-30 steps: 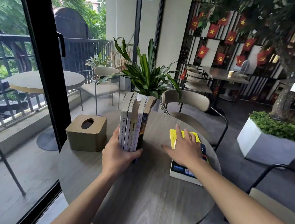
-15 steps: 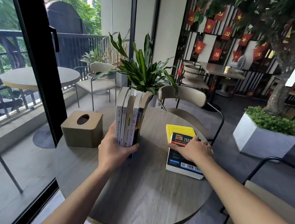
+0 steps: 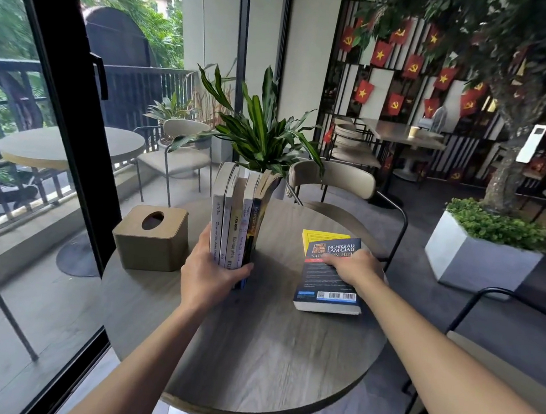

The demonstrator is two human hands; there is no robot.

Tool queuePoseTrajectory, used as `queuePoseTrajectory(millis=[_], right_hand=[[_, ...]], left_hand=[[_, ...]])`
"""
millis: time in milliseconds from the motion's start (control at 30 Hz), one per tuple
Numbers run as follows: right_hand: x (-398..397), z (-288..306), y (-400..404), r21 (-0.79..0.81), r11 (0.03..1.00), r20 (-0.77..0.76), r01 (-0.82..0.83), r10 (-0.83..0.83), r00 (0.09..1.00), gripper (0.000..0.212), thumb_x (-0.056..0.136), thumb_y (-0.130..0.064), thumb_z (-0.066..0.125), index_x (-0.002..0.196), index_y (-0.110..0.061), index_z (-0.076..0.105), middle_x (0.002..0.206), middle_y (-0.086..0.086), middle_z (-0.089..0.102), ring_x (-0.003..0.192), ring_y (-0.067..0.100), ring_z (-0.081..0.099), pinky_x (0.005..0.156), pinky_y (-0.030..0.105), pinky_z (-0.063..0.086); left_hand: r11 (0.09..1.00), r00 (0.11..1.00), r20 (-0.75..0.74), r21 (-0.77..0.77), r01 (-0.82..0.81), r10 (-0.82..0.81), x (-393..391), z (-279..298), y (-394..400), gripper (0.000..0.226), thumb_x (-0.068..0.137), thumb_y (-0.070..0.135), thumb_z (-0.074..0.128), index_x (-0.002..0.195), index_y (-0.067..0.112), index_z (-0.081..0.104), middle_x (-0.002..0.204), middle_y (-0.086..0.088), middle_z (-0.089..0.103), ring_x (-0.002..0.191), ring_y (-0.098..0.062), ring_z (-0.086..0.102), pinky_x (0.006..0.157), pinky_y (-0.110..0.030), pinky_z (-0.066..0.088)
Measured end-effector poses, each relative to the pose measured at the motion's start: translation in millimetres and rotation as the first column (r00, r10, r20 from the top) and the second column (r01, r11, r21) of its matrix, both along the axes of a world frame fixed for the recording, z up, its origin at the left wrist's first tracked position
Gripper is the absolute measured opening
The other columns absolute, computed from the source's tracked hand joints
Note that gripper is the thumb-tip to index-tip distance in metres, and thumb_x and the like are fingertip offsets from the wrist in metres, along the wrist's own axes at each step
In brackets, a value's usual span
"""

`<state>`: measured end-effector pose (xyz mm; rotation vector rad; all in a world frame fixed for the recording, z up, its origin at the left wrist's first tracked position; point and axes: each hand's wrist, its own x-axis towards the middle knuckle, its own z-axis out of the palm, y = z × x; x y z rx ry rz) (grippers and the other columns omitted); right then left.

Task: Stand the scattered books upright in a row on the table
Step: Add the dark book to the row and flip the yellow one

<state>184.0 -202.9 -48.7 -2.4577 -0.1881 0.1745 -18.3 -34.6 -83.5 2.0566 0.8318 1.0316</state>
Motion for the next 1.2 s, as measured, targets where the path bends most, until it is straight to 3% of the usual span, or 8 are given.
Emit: queuePoseTrajectory(millis=[100,200,400,567,767,900,1033,1200], right_hand=[[-2,11,8,0.042,0.999,0.056,-0.005,0.003,0.998,0.059,0.085,-0.044,0.064,0.123,0.000,0.054,0.127,0.018,0.060,0.112,0.036,0.060,0.085,0.036,0.047],[-11,29,16,0.143,0.989,0.137,-0.040,0.020,0.990,0.043,0.093,-0.035,0.053,0.118,0.000,0.047,0.122,0.021,0.061,0.107,0.040,0.060,0.080,0.039,0.047],[-47,47,42,0.439,0.872,0.390,-0.217,0.032,0.920,0.034,0.096,-0.029,0.053,0.114,-0.005,0.038,0.116,0.021,0.063,0.103,0.040,0.061,0.079,0.045,0.050],[-68,29,70,0.474,0.812,0.486,-0.340,0.081,0.870,0.031,0.096,-0.023,0.055,0.114,-0.004,0.038,0.109,0.023,0.065,0.097,0.042,0.064,0.072,0.049,0.051],[-81,-1,87,0.473,0.770,0.462,-0.429,0.198,0.864,0.031,0.095,-0.021,0.057,0.117,-0.008,0.039,0.112,0.015,0.068,0.098,0.035,0.066,0.064,0.029,0.043],[-78,-2,85,0.472,0.732,0.366,-0.491,0.344,0.865,0.027,0.099,-0.028,0.049,0.120,-0.011,0.044,0.119,0.012,0.066,0.107,0.033,0.062,0.073,0.030,0.041],[-78,-1,83,0.473,0.645,0.367,-0.600,0.475,0.800,0.030,0.102,-0.032,0.043,0.126,-0.016,0.047,0.123,0.004,0.064,0.116,0.025,0.059,0.082,0.028,0.041],[-80,0,87,0.465,0.611,0.343,-0.641,0.542,0.767,0.049,0.101,-0.041,0.037,0.149,-0.031,0.030,0.138,0.001,0.057,0.122,0.018,0.056,0.104,0.039,0.044]], left_hand=[[1.000,1.000,-0.001,0.001,0.008,-0.008,0,0,0,0.093,0.062,0.043,0.088,0.140,0.024,0.041,0.122,0.002,0.062,0.108,-0.020,0.060,0.086,-0.042,0.056],[1.000,1.000,0.008,0.006,0.009,-0.009,0,-1,1,0.094,0.061,0.045,0.088,0.140,0.026,0.041,0.122,0.004,0.063,0.106,-0.018,0.061,0.085,-0.038,0.056],[1.000,1.000,-0.004,-0.014,0.022,-0.022,0,-4,6,0.098,0.056,0.054,0.086,0.139,0.032,0.037,0.122,0.009,0.062,0.105,-0.015,0.061,0.086,-0.041,0.057],[1.000,1.000,-0.001,0.009,0.008,-0.008,1,-4,9,0.099,0.054,0.051,0.087,0.139,0.032,0.040,0.120,0.011,0.063,0.103,-0.013,0.061,0.087,-0.034,0.054],[1.000,1.000,0.002,0.014,0.012,-0.012,4,-5,14,0.095,0.052,0.051,0.087,0.133,0.030,0.044,0.112,0.013,0.064,0.097,-0.009,0.062,0.081,-0.027,0.051],[0.999,1.000,0.013,0.034,0.020,-0.021,4,-8,16,0.097,0.051,0.053,0.087,0.134,0.031,0.041,0.115,0.013,0.063,0.098,-0.009,0.061,0.082,-0.028,0.052],[0.999,0.999,0.020,0.036,0.034,-0.035,5,-9,18,0.099,0.051,0.055,0.088,0.135,0.031,0.040,0.115,0.013,0.062,0.100,-0.009,0.060,0.084,-0.030,0.053],[0.998,0.998,0.040,0.025,0.054,-0.055,6,-7,19,0.101,0.049,0.057,0.090,0.135,0.033,0.042,0.117,0.015,0.062,0.103,-0.006,0.060,0.084,-0.032,0.055]])
